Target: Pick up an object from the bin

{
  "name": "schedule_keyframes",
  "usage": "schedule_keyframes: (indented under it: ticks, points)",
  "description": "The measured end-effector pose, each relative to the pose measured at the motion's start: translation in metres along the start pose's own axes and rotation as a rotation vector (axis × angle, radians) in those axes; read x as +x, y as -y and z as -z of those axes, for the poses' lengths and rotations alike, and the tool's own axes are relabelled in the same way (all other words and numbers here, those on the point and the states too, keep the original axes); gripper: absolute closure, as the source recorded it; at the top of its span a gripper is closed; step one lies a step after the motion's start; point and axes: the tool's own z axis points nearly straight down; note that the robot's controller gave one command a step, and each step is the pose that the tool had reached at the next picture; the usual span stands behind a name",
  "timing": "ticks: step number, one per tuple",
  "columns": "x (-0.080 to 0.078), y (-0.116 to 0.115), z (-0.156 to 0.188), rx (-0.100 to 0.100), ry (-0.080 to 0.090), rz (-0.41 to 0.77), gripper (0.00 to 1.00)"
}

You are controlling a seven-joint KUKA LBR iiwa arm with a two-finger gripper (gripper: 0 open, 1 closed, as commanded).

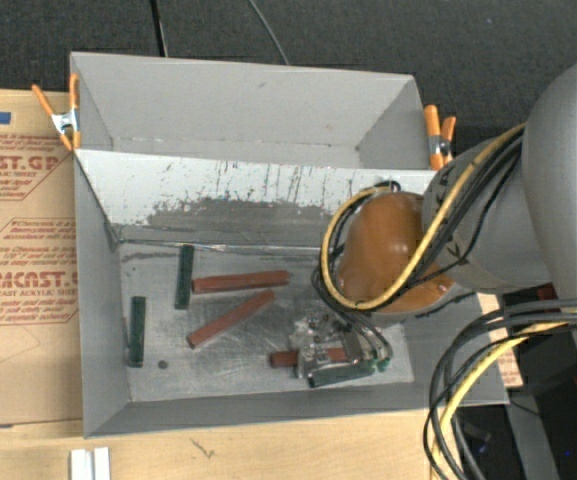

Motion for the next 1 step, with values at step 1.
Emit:
schedule_keyframes:
  ticks: [1]
  points:
    - [-0.0161, -0.0079, 0.1983, 0.001, 0.018, 0.015, 1.0]
